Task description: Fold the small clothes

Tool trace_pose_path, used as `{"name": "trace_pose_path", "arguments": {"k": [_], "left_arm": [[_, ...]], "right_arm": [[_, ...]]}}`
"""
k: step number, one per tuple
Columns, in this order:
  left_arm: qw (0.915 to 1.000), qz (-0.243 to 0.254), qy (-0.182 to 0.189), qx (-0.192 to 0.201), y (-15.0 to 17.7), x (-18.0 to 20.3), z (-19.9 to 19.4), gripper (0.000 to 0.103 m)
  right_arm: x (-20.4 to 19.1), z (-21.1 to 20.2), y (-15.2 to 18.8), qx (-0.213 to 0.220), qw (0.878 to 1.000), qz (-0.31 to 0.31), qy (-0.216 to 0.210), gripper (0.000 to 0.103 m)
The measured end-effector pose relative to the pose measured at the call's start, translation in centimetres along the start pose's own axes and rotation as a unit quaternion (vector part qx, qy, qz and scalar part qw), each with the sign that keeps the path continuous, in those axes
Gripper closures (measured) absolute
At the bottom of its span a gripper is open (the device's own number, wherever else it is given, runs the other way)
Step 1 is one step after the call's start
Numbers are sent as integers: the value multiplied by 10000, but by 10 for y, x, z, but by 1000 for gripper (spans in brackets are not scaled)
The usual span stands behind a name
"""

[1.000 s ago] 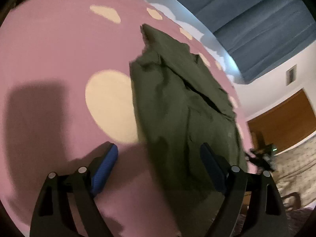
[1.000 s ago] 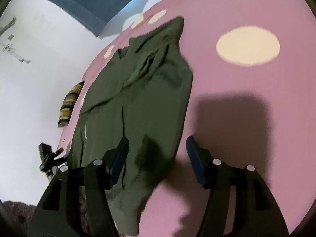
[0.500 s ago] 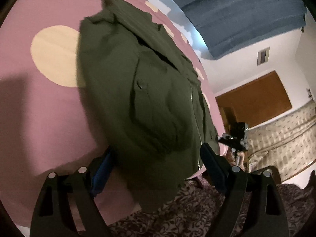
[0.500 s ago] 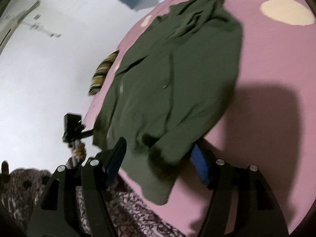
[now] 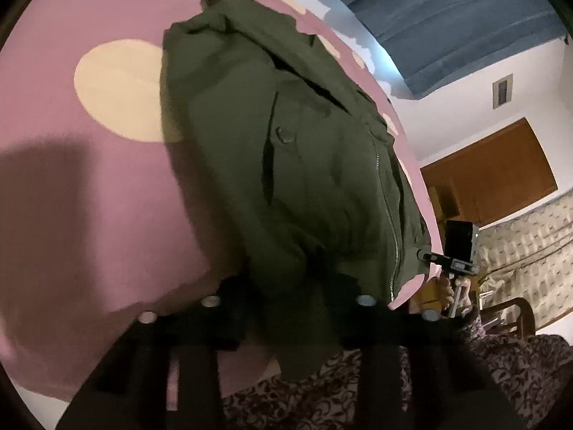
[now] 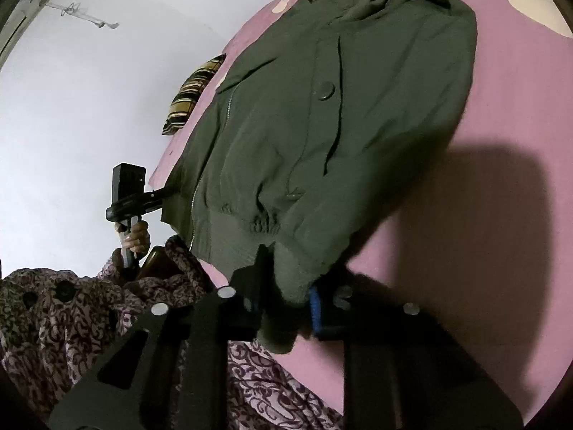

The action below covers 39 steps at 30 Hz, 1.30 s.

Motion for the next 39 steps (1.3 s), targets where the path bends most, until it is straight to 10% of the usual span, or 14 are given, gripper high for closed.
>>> {"name": "trace_pose_path", "arguments": {"k": [8, 23, 39], "left_arm": [[9990, -127, 337, 251, -8, 10, -10, 89], [9602, -838, 2047, 1708, -135, 55, -51, 90], [9730, -1624, 1034, 1274, -266, -48, 72, 90]], "right_arm": [[-5, -12, -5, 245, 9980, 262, -514, 92], [-40, -77, -111, 1730, 9616, 624, -2038, 93], [79, 27, -258, 1578, 9316, 2637, -1941, 92]]}}
Point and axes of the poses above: each gripper's, at about its wrist camera, not at the fingertips, and z roughly the way its jaws point, x to its right, y to its underside, the point moved 10 cm from there along z, roughly the way its jaws point, and after that the axes turned 4 degrees about y, right-handed, at the moved point
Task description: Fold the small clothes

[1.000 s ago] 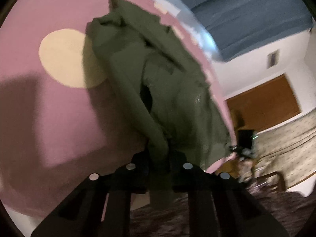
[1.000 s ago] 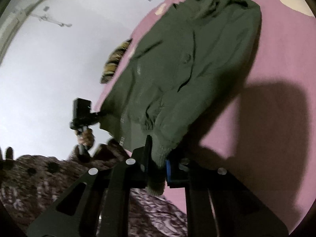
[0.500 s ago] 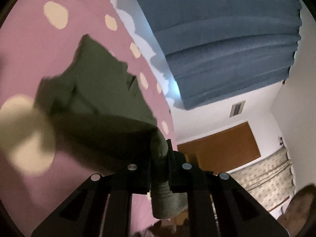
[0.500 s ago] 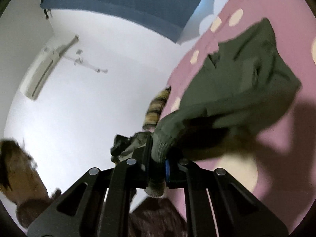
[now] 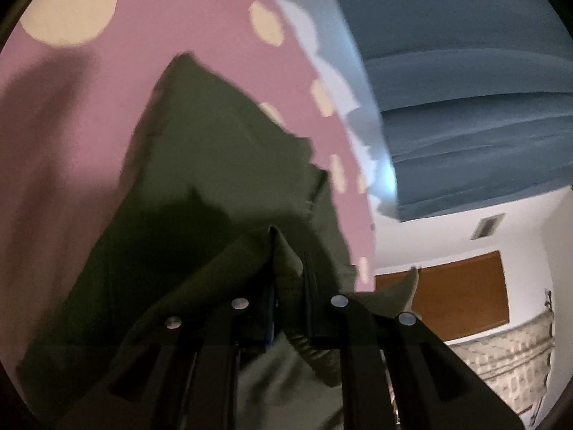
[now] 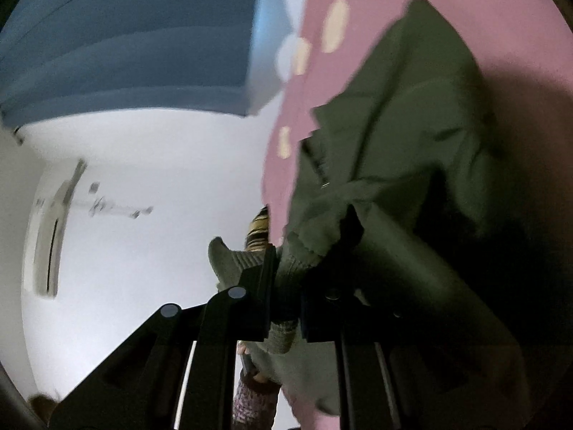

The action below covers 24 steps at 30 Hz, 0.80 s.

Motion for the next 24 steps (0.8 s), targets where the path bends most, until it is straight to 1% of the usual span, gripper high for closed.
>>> {"name": "trace_pose_path", "arguments": {"k": [3, 5, 8, 10, 13, 15, 18, 19, 20, 21, 23, 24], "left_arm": [[9998, -40, -181, -83, -5, -13, 8, 90], [9996, -30, -248, -123, -6, -16, 11, 89], [9993, 51, -312, -197, -7, -14, 9, 88], [9989, 167, -363, -229, -6, -10, 5, 86], [9980, 373, -458, -207, -2, -2, -6, 79], [9976, 455, -470, -203, -2, 3, -10, 71], [9957, 785, -477, -70, -1, 10, -35, 64], [9947, 899, -500, -33, -2, 13, -39, 63], [9930, 1065, -515, -7, -2, 16, -45, 60], [9907, 1259, -523, 2, -2, 21, -50, 55], [9826, 1747, -627, -16, -2, 28, -57, 47], [9754, 2062, -776, -32, -2, 32, -58, 43]], "right_arm": [[23, 13, -12, 21, 9995, 293, 144, 92], [33, 19, -16, 39, 9990, 413, 163, 92], [36, 23, -18, 51, 9987, 501, 78, 92], [34, 22, -16, -2, 9987, 508, -9, 90], [33, 19, -18, -52, 9985, 534, -131, 81], [27, 14, -21, -4, 9988, 460, -189, 66], [22, -6, -24, 134, 9986, 383, -352, 54], [20, -11, -24, 153, 9990, 277, -307, 53], [17, -16, -24, 176, 9995, 129, -210, 50], [13, -21, -24, 202, 9997, -136, -18, 47], [6, -28, -25, 239, 9970, -626, 383, 43], [4, -31, -28, 275, 9924, -964, 712, 43]]}}
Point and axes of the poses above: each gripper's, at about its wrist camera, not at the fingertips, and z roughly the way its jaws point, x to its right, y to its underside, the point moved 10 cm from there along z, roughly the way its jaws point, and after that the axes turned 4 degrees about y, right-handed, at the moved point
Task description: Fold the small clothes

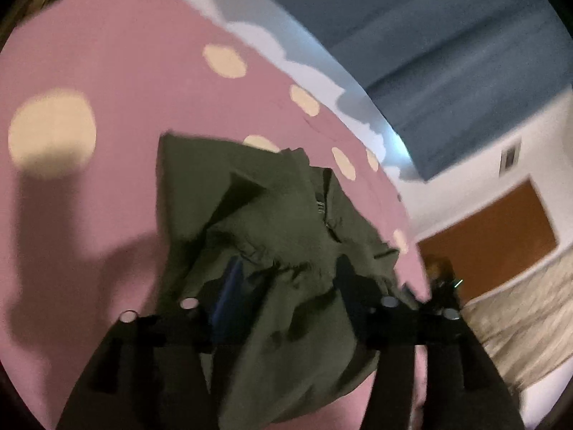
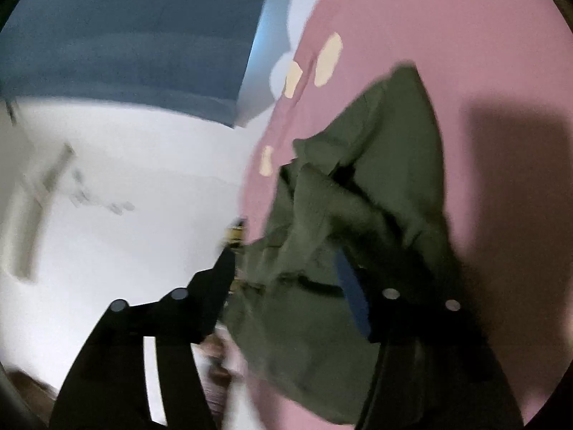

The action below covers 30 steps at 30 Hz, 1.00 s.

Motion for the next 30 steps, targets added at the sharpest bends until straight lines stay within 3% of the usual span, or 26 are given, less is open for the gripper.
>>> {"name": "trace_pose_path", "arguments": {"k": [3, 4, 6, 11, 16, 18, 22, 24, 27, 30], "left_arm": [[9947, 920, -441, -122, -6, 8, 13, 32], [9888, 1327, -665, -162, -9, 9, 19, 30], [9823, 1622, -901, -264, -14, 4, 31, 30], [9868, 1276, -716, -701, -30, -7, 69, 30], [9894, 958, -570, -931, -39, -10, 88, 31], [9874, 962, -662, -1069, -36, -12, 95, 36], [9789, 1276, -1056, -1194, -30, -17, 102, 44], [9762, 1300, -1229, -1225, -29, -23, 103, 60], [9756, 1239, -1349, -1208, -31, -29, 101, 77], [9734, 1429, -1447, -1056, -32, -24, 94, 85]], "right_arm": [[-3, 2, -8, -21, 9883, -1120, 1034, 42], [-2, 6, -10, -86, 9820, -1392, 1271, 42], [3, 15, -14, -233, 9736, -1676, 1530, 42], [5, 44, -23, -569, 9617, -2071, 1702, 42], [1, 69, -29, -729, 9580, -2256, 1614, 43], [-2, 75, -28, -797, 9540, -2368, 1655, 58], [1, 80, -22, -874, 9403, -2649, 1950, 73], [1, 81, -23, -833, 9397, -2638, 2010, 86], [1, 78, -22, -742, 9398, -2653, 2022, 92], [-4, 73, -19, -611, 9361, -2747, 2110, 93]]}}
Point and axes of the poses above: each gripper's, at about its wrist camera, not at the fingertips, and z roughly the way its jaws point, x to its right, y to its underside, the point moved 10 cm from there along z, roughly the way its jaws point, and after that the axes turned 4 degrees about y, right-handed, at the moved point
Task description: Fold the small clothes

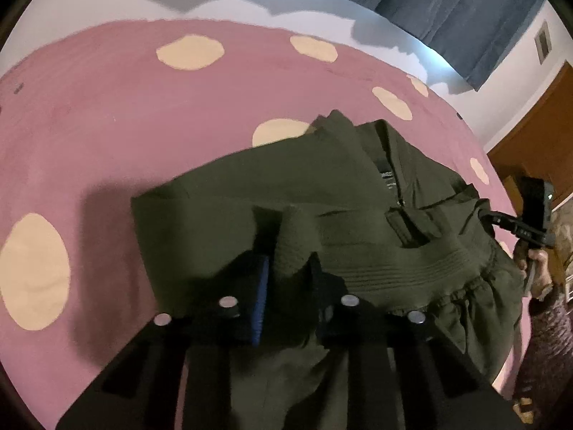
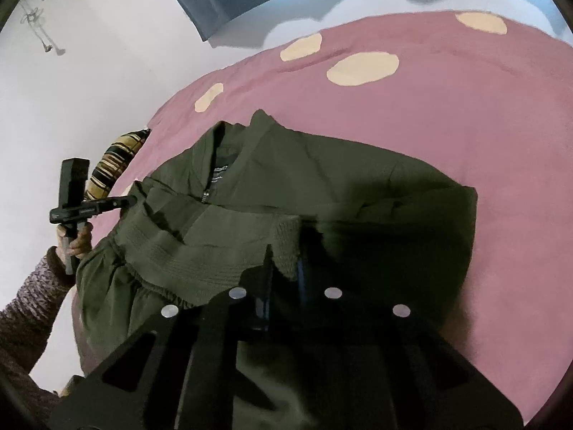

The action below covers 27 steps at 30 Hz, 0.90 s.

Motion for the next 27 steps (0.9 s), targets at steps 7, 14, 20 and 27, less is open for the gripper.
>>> {"name": "trace_pose_path", "arguments": {"k": [7, 14, 20, 27], "left_arm": [[9972, 290, -527, 440, -2, 17, -24, 91], [9927, 286, -737, 913, -31, 29, -48, 91], [9883, 173, -1000, 1142, -70, 30, -49, 92], [9861, -117, -1359, 953, -96, 5, -8, 92]], "right_arm": [[-11, -23, -6, 433, 9990, 16, 145, 94], [-21, -52, -32, 964, 9949, -8, 281, 95], [-19, -59, -68, 1261, 9913, 28, 368, 95], [6, -22, -101, 1112, 9917, 265, 581, 95]]}}
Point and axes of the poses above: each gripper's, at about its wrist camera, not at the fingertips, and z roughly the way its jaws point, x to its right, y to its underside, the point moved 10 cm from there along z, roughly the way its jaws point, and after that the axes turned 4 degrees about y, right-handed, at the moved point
